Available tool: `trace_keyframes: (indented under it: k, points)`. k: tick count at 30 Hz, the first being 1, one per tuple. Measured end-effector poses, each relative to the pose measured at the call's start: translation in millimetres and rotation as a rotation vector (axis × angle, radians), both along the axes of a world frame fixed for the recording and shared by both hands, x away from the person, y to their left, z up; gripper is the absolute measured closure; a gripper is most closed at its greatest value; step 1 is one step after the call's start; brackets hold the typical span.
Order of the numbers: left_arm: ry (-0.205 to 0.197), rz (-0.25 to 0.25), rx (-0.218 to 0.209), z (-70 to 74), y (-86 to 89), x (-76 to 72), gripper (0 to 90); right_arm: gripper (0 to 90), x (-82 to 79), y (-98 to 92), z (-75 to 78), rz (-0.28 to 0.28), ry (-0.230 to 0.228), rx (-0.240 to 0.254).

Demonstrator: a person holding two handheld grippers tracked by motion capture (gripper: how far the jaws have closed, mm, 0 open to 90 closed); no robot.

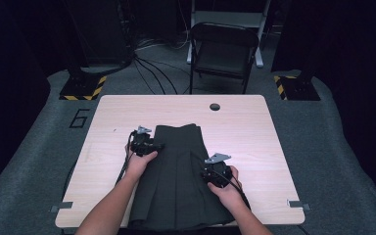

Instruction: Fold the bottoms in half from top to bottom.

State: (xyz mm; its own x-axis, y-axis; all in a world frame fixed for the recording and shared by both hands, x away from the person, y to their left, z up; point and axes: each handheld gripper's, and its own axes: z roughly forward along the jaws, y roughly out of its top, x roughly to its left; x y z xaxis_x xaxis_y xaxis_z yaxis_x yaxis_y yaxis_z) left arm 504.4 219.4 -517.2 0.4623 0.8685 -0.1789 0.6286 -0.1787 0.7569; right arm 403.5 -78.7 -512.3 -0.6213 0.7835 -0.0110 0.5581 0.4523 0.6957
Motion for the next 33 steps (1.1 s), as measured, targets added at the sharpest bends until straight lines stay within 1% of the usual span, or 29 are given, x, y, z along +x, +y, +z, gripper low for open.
trace_keyframes:
  k: [1, 2, 4, 6, 7, 8, 9, 11, 13, 14, 15, 16, 17, 19, 22, 23, 25, 26, 27, 28, 29, 31, 32, 33]
  points:
    - [-0.004, 0.002, 0.005, -1.5, -1.0, 0.7, 37.8, 60.9, -0.2, -0.3, 0.1, 0.004, 0.002, -0.002]
    - [0.001, -0.004, 0.015, -1.7, -0.7, 1.2, 37.8, 60.9, -0.3, -0.2, 0.0, 0.003, 0.001, -0.002]
    - [-0.002, 0.0, 0.018, -3.2, -2.2, 1.9, 37.9, 60.8, -0.4, -0.5, 0.0, 0.005, 0.006, 0.003]
    - [-0.001, 0.006, 0.021, -4.2, -3.9, 2.2, 38.0, 60.7, 0.4, -1.2, -0.7, 0.009, -0.002, 0.008]
    - [-0.007, -0.005, 0.033, -5.3, -3.7, 2.9, 38.2, 60.7, 0.3, -1.1, -0.8, 0.007, -0.002, 0.01]
    - [0.002, -0.001, 0.028, -5.8, -4.1, 3.0, 38.2, 60.7, 0.3, -1.1, -0.8, 0.007, -0.002, 0.01]
    - [0.0, 0.003, 0.026, -6.0, -4.8, 3.0, 38.6, 60.7, 0.3, -1.3, -0.8, 0.01, -0.002, 0.009]
    - [0.0, 0.001, 0.035, -5.6, -6.0, 3.0, 39.7, 60.6, 0.2, -1.1, -0.8, 0.002, 0.001, 0.01]
    - [0.001, 0.002, 0.027, -5.4, -7.2, 2.7, 43.8, 60.6, 0.3, -1.4, -0.7, 0.002, 0.003, 0.011]
    - [0.005, -0.011, 0.042, -4.9, -6.6, 2.7, 46.2, 60.6, 0.3, -1.4, -0.7, 0.001, 0.004, 0.012]
    - [-0.002, -0.009, 0.039, -5.2, -7.5, 2.7, 48.0, 60.6, 0.3, -1.4, -0.8, 0.001, 0.005, 0.014]
    - [0.0, -0.016, 0.045, -4.8, -7.3, 2.8, 50.2, 60.5, 0.4, -1.4, -0.8, 0.001, 0.005, 0.014]
    - [0.001, -0.008, 0.037, -4.9, -8.1, 2.4, 52.1, 60.5, 0.4, -1.4, -0.8, 0.0, 0.006, 0.015]
    - [0.002, -0.008, 0.037, -3.9, -8.3, 1.9, 56.4, 60.5, 0.4, -1.4, -0.8, -0.001, 0.007, 0.015]
    - [-0.001, 0.014, 0.022, -2.0, -9.0, 1.1, 64.9, 60.4, 0.3, -1.3, -1.0, -0.001, 0.005, 0.016]
    - [0.003, 0.01, 0.027, -1.3, -8.0, 1.3, 66.2, 60.4, 0.2, -1.2, -1.2, 0.0, 0.002, 0.016]
    - [-0.004, 0.021, 0.012, -0.7, -7.7, 2.0, 69.4, 60.5, 0.2, -1.3, -1.1, 0.0, 0.005, 0.018]
    - [0.01, 0.037, -0.008, 0.5, -7.2, 1.8, 71.1, 60.5, 0.2, -1.4, -1.2, -0.002, 0.008, 0.022]
    - [0.009, 0.037, -0.005, 1.3, -5.8, 2.1, 72.9, 60.5, 0.2, -1.6, -1.2, 0.0, 0.01, 0.021]
    - [0.014, 0.047, -0.021, 2.2, -6.3, 2.1, 74.7, 60.5, 0.2, -1.3, -1.3, -0.003, 0.008, 0.022]
    - [0.005, 0.049, -0.027, 3.5, -6.8, 1.9, 76.5, 60.5, 0.5, -1.5, -1.3, 0.0, 0.005, 0.02]
    - [-0.002, 0.039, -0.019, 7.0, -7.5, 0.8, 79.8, 60.4, 0.3, -1.7, -1.1, 0.0, 0.01, 0.021]
    - [-0.012, 0.039, -0.021, 7.6, -8.1, 0.4, 81.0, 60.5, 0.4, -1.8, -1.2, 0.0, 0.01, 0.022]
    - [-0.014, 0.037, -0.013, 9.2, -8.7, -0.3, 81.6, 60.5, 0.6, -2.0, -1.2, 0.001, 0.007, 0.02]
